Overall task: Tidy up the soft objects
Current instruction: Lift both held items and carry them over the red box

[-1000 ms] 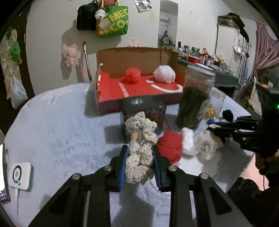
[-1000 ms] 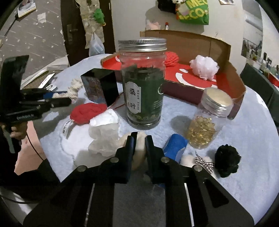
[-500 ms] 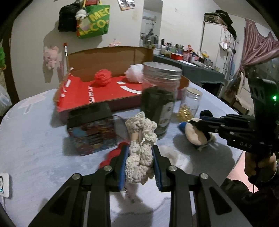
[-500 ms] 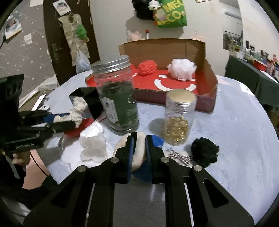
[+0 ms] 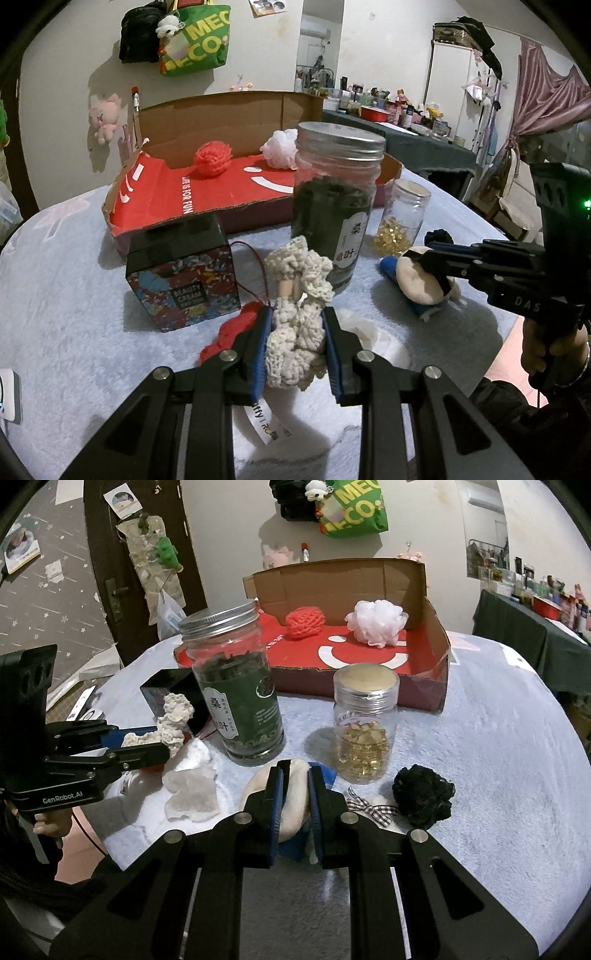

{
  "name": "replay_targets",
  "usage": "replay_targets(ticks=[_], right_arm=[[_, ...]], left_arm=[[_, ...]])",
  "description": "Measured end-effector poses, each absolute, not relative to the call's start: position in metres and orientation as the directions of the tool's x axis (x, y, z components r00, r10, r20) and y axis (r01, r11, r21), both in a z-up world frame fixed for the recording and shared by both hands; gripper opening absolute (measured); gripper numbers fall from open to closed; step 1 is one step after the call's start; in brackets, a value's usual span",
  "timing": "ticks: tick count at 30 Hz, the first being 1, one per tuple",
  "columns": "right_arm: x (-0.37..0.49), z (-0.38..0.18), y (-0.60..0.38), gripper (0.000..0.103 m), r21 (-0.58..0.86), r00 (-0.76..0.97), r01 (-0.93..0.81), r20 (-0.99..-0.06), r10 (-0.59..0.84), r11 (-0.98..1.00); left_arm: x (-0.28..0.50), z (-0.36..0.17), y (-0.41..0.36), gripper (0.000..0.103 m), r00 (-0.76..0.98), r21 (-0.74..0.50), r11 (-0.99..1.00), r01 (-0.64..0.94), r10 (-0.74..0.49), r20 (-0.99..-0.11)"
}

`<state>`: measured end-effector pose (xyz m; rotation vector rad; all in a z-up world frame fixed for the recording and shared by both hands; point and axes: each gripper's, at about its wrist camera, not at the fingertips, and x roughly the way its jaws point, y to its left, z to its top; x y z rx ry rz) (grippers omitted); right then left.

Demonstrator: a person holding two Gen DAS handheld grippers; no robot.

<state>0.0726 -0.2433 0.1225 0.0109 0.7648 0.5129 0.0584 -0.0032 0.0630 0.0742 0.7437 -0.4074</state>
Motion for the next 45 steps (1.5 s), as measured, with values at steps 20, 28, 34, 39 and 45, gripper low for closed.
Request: replay_targets(ticks=[20,28,34,39,45], right_arm=[[0.073,0.13,-0.271,0.013,0.217,0.614,-0.39,-0.664,0.428,0.895],[0.076,0.137,-0.293,0.013,0.204,0.634,-0.351,-0.667,0.392,0.914],[0.088,0.144,-0.303,0.013,0.129,0.661,-0.332,-0.675,0.328,0.934],[0.106,0.147,-0.308,0.013,0.039,0.669,-0.333,-0.694,0.266,0.942],[0.128,0.148,-0.309,0.013,-0.015,0.666,-0.354,-0.706,0.24,0.935]], left_arm=[[0.05,0.073,0.05,0.028,0.695,-0.069,0.962,0.263,-0.239,-0.678],[0.051,0.074,0.088,0.028,0.708,-0.063,0.982,0.179,-0.173,-0.685],[0.066,0.071,0.104,0.028,0.717,-0.022,0.986,0.162,-0.133,-0.684],[0.083,0.065,0.113,0.028,0.709,-0.01,0.983,0.182,-0.138,-0.692],[0.104,0.065,0.118,0.028,0.703,0.003,0.978,0.211,-0.149,-0.696]])
